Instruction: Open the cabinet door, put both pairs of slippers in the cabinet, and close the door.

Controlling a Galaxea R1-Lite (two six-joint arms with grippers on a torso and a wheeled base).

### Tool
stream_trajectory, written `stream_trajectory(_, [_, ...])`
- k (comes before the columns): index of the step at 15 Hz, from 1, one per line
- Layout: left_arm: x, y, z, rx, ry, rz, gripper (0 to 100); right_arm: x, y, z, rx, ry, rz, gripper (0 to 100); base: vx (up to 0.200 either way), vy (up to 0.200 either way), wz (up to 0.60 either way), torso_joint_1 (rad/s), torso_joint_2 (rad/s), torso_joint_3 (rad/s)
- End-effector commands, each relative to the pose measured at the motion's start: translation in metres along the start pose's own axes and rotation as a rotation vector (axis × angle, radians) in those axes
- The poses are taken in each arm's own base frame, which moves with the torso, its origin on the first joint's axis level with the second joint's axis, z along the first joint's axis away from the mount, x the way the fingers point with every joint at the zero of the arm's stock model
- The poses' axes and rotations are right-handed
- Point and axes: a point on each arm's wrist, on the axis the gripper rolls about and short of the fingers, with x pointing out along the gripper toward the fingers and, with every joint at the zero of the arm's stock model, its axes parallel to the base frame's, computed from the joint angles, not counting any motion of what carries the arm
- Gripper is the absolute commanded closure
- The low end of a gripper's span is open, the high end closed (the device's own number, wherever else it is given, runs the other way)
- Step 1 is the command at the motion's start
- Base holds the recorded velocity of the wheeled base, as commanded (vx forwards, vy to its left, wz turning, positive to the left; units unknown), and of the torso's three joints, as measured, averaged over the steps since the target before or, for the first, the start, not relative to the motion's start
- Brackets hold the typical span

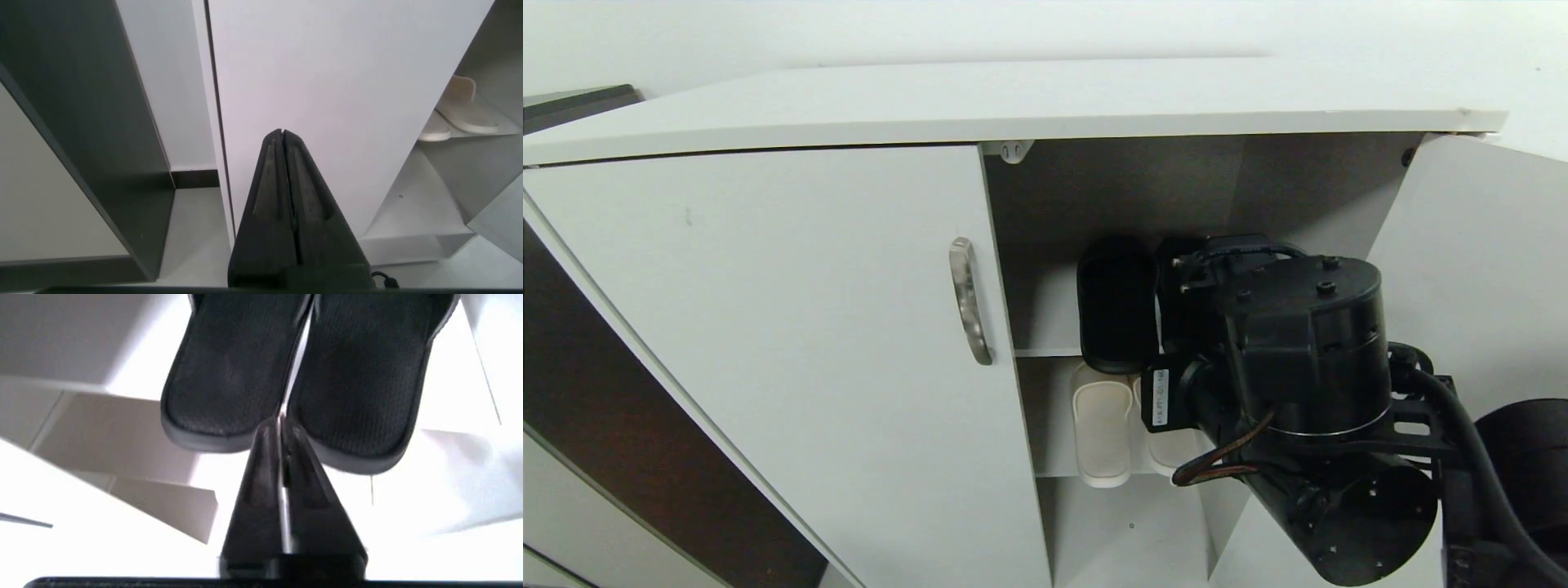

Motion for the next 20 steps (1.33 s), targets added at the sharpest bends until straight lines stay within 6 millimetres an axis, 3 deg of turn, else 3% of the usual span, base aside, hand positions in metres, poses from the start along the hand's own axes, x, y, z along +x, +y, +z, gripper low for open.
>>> stream_trajectory(1, [0.000, 0.000, 0.000, 0.000, 0.001, 0.000, 100, -0.001, 0.002, -0.002, -0.007, 0.004, 0.004, 100, 0.000, 0.000, 0.00, 0.000, 0.00, 0.000])
stream_trajectory(13, [0.000, 0.000, 0.000, -0.002, 0.001, 0.000, 100, 0.004, 0.003, -0.010, -0.015, 0.012, -0.001, 100, 0.000, 0.000, 0.00, 0.000, 0.00, 0.000])
stream_trajectory(20, [0.000, 0.000, 0.000, -0.002, 0.001, 0.000, 100, 0.004, 0.001, -0.014, -0.031, 0.019, -0.008, 100, -0.200, 0.000, 0.00, 0.000, 0.00, 0.001])
